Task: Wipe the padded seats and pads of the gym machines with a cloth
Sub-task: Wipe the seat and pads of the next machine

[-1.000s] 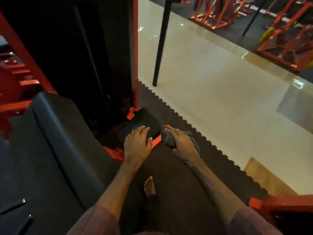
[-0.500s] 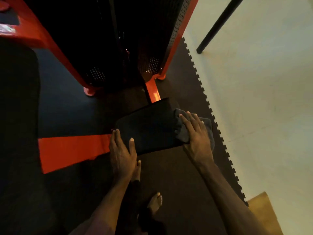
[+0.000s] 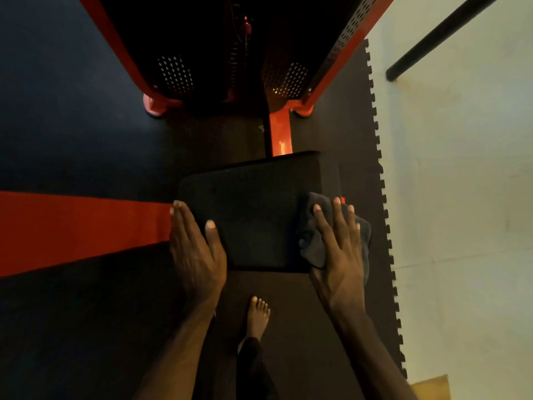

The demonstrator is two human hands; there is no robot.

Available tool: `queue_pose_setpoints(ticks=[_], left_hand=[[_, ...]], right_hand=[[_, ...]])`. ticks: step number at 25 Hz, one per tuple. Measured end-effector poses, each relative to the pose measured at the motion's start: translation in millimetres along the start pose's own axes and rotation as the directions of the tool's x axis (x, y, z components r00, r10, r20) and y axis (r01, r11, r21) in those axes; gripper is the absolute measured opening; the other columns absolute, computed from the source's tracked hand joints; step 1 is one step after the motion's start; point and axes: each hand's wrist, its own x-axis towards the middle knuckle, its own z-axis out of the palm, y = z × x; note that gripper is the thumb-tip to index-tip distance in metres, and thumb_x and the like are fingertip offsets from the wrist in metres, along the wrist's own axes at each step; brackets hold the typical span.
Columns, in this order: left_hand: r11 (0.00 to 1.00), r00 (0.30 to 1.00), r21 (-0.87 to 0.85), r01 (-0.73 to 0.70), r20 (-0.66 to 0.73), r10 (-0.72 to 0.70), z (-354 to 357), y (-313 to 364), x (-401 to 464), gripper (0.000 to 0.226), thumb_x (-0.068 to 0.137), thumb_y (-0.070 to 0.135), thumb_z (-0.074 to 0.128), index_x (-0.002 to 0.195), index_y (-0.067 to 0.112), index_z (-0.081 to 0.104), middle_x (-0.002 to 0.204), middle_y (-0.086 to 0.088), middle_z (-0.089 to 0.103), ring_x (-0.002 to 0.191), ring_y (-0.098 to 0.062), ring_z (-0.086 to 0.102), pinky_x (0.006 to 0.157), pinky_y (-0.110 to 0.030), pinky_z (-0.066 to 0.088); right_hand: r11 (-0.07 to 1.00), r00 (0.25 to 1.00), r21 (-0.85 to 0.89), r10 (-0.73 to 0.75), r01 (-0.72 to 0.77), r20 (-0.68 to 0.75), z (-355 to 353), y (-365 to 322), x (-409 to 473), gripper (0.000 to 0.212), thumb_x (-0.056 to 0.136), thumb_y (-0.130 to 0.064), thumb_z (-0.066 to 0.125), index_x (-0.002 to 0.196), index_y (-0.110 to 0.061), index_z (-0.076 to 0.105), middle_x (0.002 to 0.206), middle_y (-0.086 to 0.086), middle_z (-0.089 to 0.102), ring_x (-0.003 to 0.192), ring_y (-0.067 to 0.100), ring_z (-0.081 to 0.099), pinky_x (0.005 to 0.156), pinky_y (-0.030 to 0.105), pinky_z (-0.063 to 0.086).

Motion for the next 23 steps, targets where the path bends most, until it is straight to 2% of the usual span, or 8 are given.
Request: queue_pose_setpoints(ticks=[4, 7, 10, 14, 18, 19, 21, 23], left_hand=[[0.996, 0.995, 0.085, 0.038, -0.099, -0.029, 21, -5, 3, 0.067, 0.112, 0.049, 0.022, 0.169, 0.014, 0.015, 0.177, -0.007, 0.013, 0.163, -0.023, 0.015, 0.126, -0.052, 0.027], [0.992, 0.994, 0.124, 0.03, -0.107, -0.017, 24, -9, 3, 0.067, 0.111, 0.048, 0.022, 0.169, 0.014, 0.014, 0.177, -0.007, 0.011, 0.163, -0.024, 0.013, 0.126, -0.053, 0.027], [0.988, 0.99, 0.154, 0.018, -0.14, 0.004, 22, -7, -1, 0.067, 0.112, 0.047, 0.023, 0.169, 0.013, 0.013, 0.177, -0.008, 0.011, 0.163, -0.024, 0.015, 0.123, -0.056, 0.032], [0.981, 0.989, 0.193, 0.003, -0.143, 0.025, 24, -7, 3, 0.067, 0.112, 0.046, 0.022, 0.169, 0.011, 0.014, 0.177, -0.009, 0.012, 0.163, -0.026, 0.016, 0.124, -0.054, 0.031], [0.979, 0.988, 0.203, -0.014, -0.148, 0.044, 25, -9, 2, 0.067, 0.112, 0.043, 0.024, 0.168, 0.009, 0.014, 0.177, -0.011, 0.011, 0.163, -0.026, 0.015, 0.126, -0.052, 0.029], [0.978, 0.987, 0.207, -0.01, -0.155, 0.043, 24, -9, 1, 0.067, 0.112, 0.043, 0.025, 0.168, 0.009, 0.015, 0.177, -0.011, 0.011, 0.163, -0.026, 0.015, 0.125, -0.052, 0.029], [0.978, 0.986, 0.207, -0.006, -0.159, 0.039, 22, -9, 2, 0.066, 0.112, 0.042, 0.026, 0.168, 0.009, 0.016, 0.177, -0.01, 0.012, 0.163, -0.026, 0.015, 0.125, -0.052, 0.031], [0.977, 0.988, 0.211, -0.013, -0.146, 0.045, 23, -9, 2, 0.067, 0.112, 0.044, 0.025, 0.168, 0.009, 0.015, 0.177, -0.01, 0.011, 0.163, -0.025, 0.014, 0.125, -0.052, 0.031]], right_hand=[[0.978, 0.987, -0.139, -0.151, 0.156, 0.05, 0, 8, 44, 0.082, 0.094, -0.057, 0.043, 0.166, -0.022, 0.025, 0.176, 0.007, 0.006, 0.162, 0.035, -0.003, 0.128, 0.064, 0.015], [0.997, 0.997, -0.035, -0.074, 0.075, 0.022, -1, 15, 57, 0.084, 0.094, -0.056, 0.043, 0.167, -0.023, 0.022, 0.177, 0.004, 0.004, 0.163, 0.029, -0.004, 0.129, 0.06, 0.013], [1.0, 0.999, 0.013, 0.016, -0.016, -0.039, 8, 4, 4, 0.083, 0.095, -0.045, 0.053, 0.167, -0.02, 0.021, 0.176, 0.005, 0.006, 0.163, 0.03, -0.001, 0.125, 0.067, 0.022], [0.945, 0.966, -0.201, -0.251, 0.257, 0.056, 1, 8, 63, 0.106, 0.08, -0.025, 0.083, 0.167, -0.021, 0.023, 0.176, 0.007, 0.007, 0.162, 0.036, 0.0, 0.127, 0.063, 0.02], [0.995, 0.996, -0.057, -0.085, 0.084, -0.017, -2, 11, 60, 0.1, 0.085, -0.02, 0.08, 0.167, -0.022, 0.023, 0.176, 0.004, 0.007, 0.163, 0.029, -0.001, 0.126, 0.063, 0.022], [0.992, 0.994, -0.068, -0.11, 0.11, -0.01, 2, 3, 34, 0.099, 0.083, -0.019, 0.08, 0.166, -0.02, 0.025, 0.176, 0.005, 0.008, 0.163, 0.031, 0.001, 0.125, 0.065, 0.024], [0.932, 0.949, -0.179, -0.308, 0.314, 0.062, 5, -2, 23, 0.102, 0.078, -0.021, 0.081, 0.165, -0.019, 0.028, 0.175, 0.007, 0.013, 0.162, 0.034, 0.003, 0.126, 0.064, 0.023], [0.897, 0.918, -0.197, -0.379, 0.395, 0.114, -3, 9, 75, 0.105, 0.075, -0.021, 0.08, 0.166, -0.021, 0.028, 0.175, 0.005, 0.014, 0.163, 0.033, 0.003, 0.128, 0.06, 0.019]])
